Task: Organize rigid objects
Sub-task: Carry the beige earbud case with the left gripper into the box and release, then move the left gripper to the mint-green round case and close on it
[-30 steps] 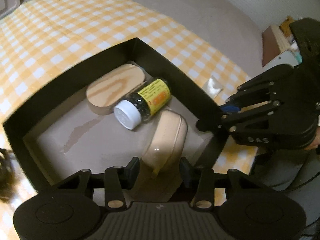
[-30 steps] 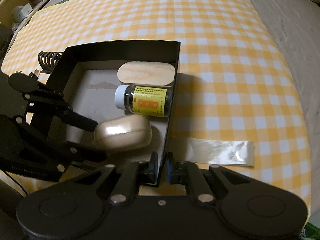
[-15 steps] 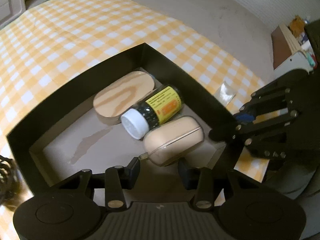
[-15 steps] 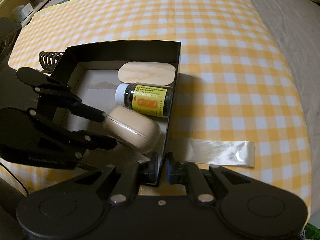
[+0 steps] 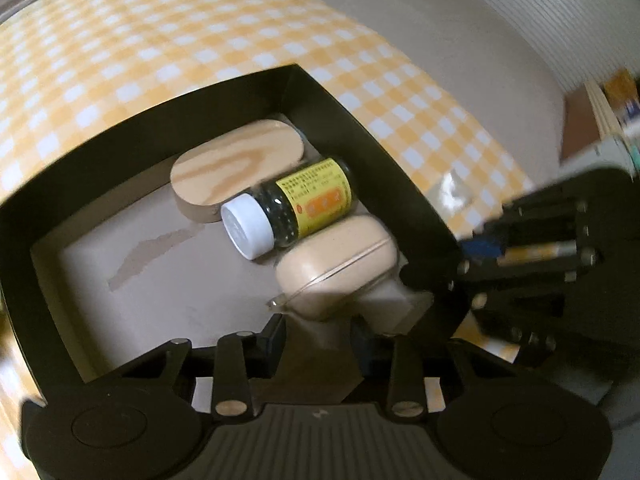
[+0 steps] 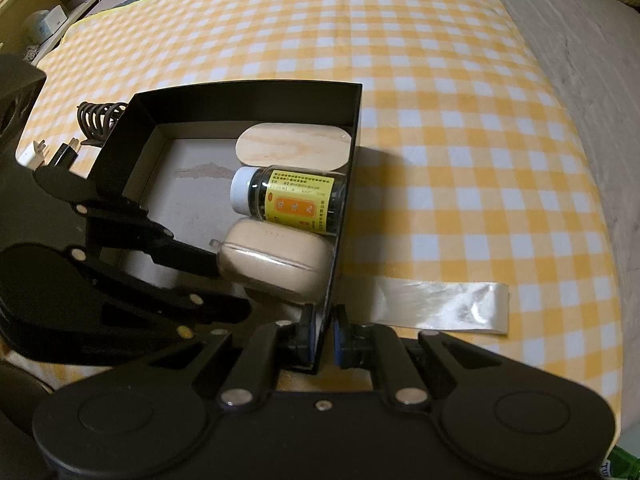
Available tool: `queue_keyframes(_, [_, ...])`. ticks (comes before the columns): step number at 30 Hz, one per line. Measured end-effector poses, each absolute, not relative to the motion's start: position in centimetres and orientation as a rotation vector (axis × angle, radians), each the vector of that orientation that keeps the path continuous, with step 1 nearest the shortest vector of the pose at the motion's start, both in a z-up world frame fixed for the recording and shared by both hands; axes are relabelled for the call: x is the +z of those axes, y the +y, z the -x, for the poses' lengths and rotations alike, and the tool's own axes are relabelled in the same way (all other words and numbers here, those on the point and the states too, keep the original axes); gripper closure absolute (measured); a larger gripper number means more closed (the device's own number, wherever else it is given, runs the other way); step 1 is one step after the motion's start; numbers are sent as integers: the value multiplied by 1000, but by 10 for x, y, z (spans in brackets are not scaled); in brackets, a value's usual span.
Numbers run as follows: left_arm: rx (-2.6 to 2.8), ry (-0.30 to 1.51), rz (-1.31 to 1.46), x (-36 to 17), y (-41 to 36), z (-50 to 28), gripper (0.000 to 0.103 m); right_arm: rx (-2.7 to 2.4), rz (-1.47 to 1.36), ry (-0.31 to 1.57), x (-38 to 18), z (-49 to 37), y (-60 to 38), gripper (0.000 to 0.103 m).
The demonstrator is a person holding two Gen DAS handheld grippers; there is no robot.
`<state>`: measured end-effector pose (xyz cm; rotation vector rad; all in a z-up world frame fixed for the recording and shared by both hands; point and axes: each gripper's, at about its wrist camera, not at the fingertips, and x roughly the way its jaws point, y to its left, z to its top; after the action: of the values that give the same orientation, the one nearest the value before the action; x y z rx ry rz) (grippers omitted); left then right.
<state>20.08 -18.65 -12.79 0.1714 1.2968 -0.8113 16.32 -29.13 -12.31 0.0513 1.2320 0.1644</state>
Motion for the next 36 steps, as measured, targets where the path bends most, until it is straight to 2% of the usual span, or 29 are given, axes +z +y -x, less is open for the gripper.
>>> queue_keyframes(10, [-657,1325,49,-131,-180,-205,65,165,-48,1231,-123,-164,-291,94])
queue_keyframes(16, [-654,1328,59,-130,-179,-203,65,167,-44,1230,-122,-164,-291,94])
queue_keyframes(21, [-668,1281,23,-115,-173,-196,61,167,-55,1230,-121,-164,-292,94])
queue_keyframes(27, [-644,1199,9,-86,-156,-184,46,162,-61,1225,-122,-163,-292,94])
queue_keyframes(29, [-633,1173,4,-77,-149,-179,35,160,-64,1223,-122,-163,-292,94])
queue_keyframes(36, [-590,1083,-11,-49,-130,-159,19,153,-61,1217,-123,-162,-291,94])
